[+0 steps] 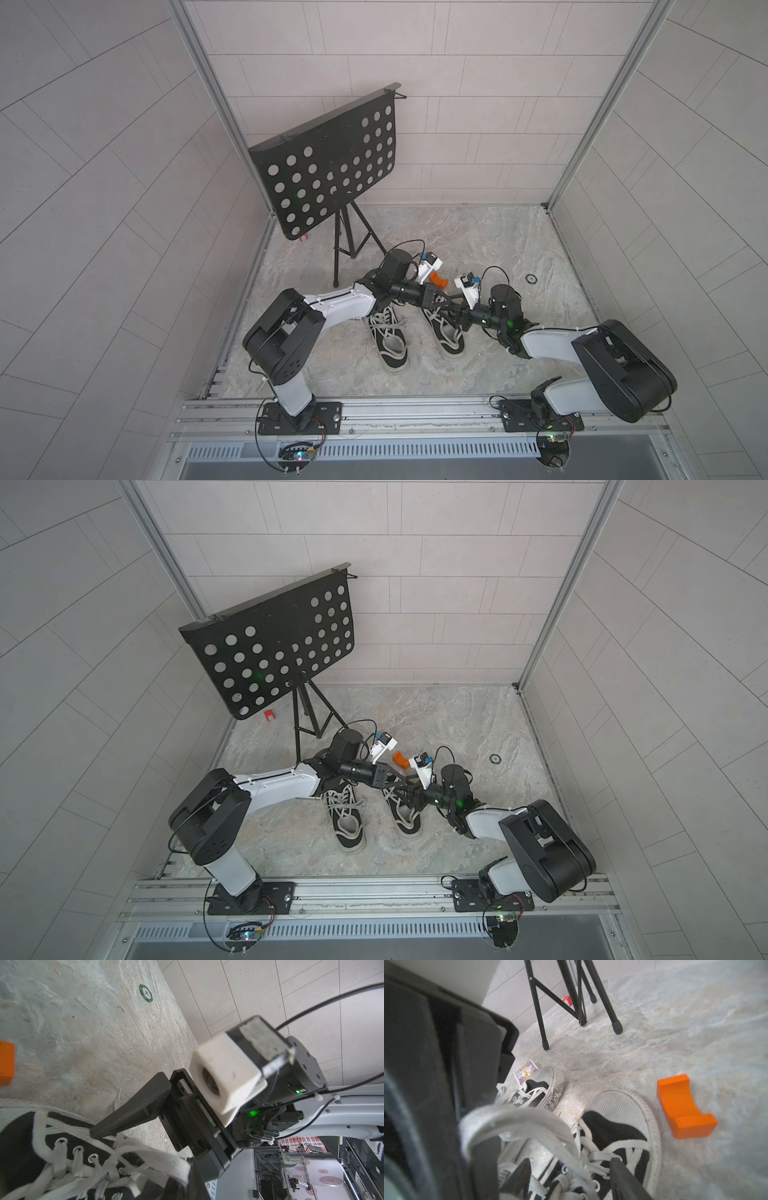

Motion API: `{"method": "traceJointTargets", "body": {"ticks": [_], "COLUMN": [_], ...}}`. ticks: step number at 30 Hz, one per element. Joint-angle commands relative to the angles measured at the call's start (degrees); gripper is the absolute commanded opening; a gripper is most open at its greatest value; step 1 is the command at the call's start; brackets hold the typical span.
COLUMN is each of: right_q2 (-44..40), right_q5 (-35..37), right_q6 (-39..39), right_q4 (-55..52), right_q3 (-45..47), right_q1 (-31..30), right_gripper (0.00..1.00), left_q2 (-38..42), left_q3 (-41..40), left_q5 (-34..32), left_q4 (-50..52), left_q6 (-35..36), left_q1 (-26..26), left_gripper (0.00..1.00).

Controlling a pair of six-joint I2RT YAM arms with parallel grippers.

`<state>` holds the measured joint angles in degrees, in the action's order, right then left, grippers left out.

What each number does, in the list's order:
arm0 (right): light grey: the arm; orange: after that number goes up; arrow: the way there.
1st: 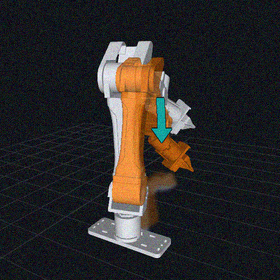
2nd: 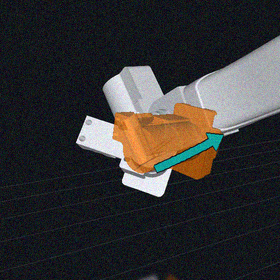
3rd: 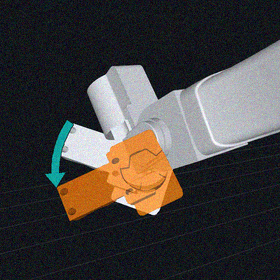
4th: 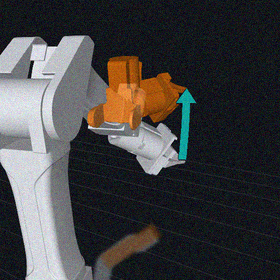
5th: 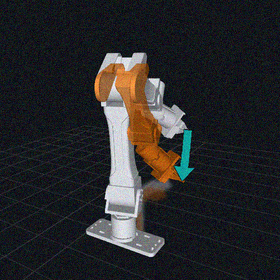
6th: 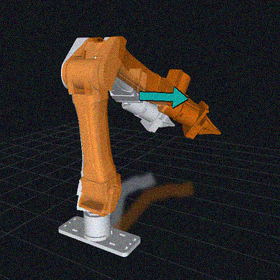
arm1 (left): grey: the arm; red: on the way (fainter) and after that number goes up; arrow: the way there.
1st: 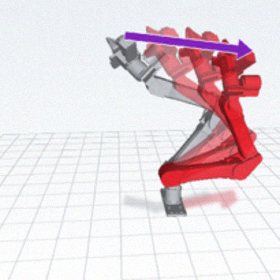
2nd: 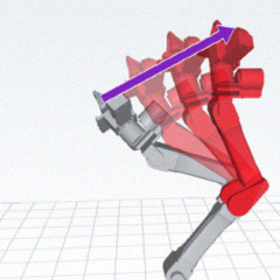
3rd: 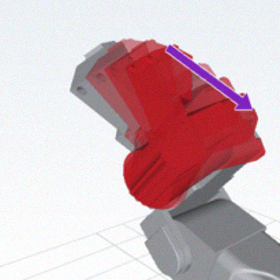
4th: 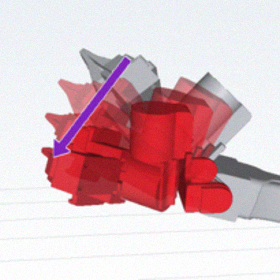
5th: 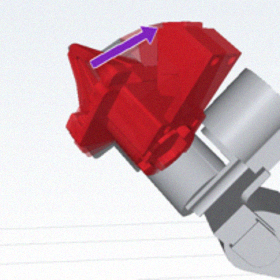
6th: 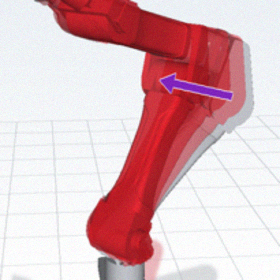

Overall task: Tie the shoes
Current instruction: Cross the shoelace with the shoelace.

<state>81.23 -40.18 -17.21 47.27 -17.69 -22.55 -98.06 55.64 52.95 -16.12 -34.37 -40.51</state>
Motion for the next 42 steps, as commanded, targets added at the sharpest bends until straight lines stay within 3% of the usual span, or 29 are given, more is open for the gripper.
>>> {"method": "traceJointTargets", "body": {"ticks": [1,5,6,9,11,14,20,23,27,30,35,42], "right_q2": [1.4,1.7,1.5,0.6,-0.4,-2.2,-4.6,-4.5,-4.3,-4.7,-6.3,-8.3], "right_q5": [0.5,0.0,-0.1,0.4,1.0,2.1,4.4,4.8,4.9,4.8,4.5,3.4], "right_q6": [-2.0,-3.8,-4.3,-6.2,-7.4,-8.9,-10.7,-11.2,-11.3,-11.3,-11.5,-13.3], "right_q4": [5.5,5.0,4.5,3.1,1.2,-4.5,-12.3,-13.0,-14.1,-14.5,-16.2,-16.6], "right_q3": [-0.4,-0.6,-0.6,-0.4,-0.6,-1.8,-3.2,-3.3,-3.7,-3.7,-3.7,-3.7], "right_q1": [-0.4,-0.4,-0.4,-0.4,-0.4,-0.4,-0.4,-0.3,-0.4,-0.4,-0.3,-0.2], "right_gripper": [0.37,0.04,0.0,0.0,0.0,0.0,0.0,0.0,0.0,0.0,0.0,0.0], "left_q2": [-0.7,2.0,3.2,8.0,12.2,18.8,24.2,22.0,16.5,11.3,6.0,3.8], "left_q3": [1.3,0.6,0.1,-1.4,-2.5,-5.0,-6.1,-3.7,-1.0,1.4,2.6,1.8], "left_q5": [1.1,-2.7,-4.6,-13.4,-21.1,-27.8,-30.5,-33.2,-33.4,-35.8,-46.7,-52.0], "left_q4": [1.0,4.7,6.1,12.5,16.4,18.7,21.2,23.2,22.5,23.6,22.8,17.0], "left_q6": [1.3,3.9,4.9,10.1,14.0,19.4,26.9,29.5,30.7,32.3,34.9,36.5], "left_q1": [0.3,1.3,1.8,2.3,2.2,1.5,-4.9,-10.8,-14.8,-15.3,-15.1,-14.7], "left_gripper": [0.14,0.28,0.33,0.51,0.56,0.57,0.51,0.46,0.43,0.41,0.36,0.37]}}
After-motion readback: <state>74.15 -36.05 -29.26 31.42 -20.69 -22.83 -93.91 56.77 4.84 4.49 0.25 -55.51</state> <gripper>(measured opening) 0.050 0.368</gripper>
